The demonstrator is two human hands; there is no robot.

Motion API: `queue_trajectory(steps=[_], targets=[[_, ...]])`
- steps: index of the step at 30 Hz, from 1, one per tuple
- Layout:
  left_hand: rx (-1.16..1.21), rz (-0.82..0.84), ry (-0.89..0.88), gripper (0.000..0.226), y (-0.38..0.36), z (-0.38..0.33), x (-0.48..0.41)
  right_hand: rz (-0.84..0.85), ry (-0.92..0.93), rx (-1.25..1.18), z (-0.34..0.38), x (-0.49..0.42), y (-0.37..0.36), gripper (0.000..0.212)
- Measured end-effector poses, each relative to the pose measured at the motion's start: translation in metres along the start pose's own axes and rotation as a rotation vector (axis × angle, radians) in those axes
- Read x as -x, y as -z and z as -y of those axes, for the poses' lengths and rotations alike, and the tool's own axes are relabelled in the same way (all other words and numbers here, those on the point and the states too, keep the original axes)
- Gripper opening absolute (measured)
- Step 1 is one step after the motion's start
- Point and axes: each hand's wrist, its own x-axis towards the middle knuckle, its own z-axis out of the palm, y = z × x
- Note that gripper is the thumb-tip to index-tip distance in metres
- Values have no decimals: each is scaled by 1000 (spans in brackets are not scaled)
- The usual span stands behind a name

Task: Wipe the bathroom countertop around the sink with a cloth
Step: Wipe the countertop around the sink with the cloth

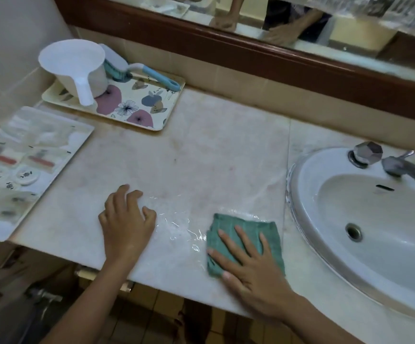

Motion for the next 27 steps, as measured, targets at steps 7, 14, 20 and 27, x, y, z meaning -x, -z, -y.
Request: queue_trajectory(steps=[7,14,20,27], targets=[[-20,-7,9,37,0,-1,1,-29,-68,16,-26,-2,1,45],[-13,-25,5,37,-2,-1,0,-58,-147,-62,44,-98,4,51],[44,-8,20,36,0,2,3,-12,10,-3,5,-113,16,50],[60,-11,40,36,2,0,2,-160,-476,-103,-39,-53,8,51]])
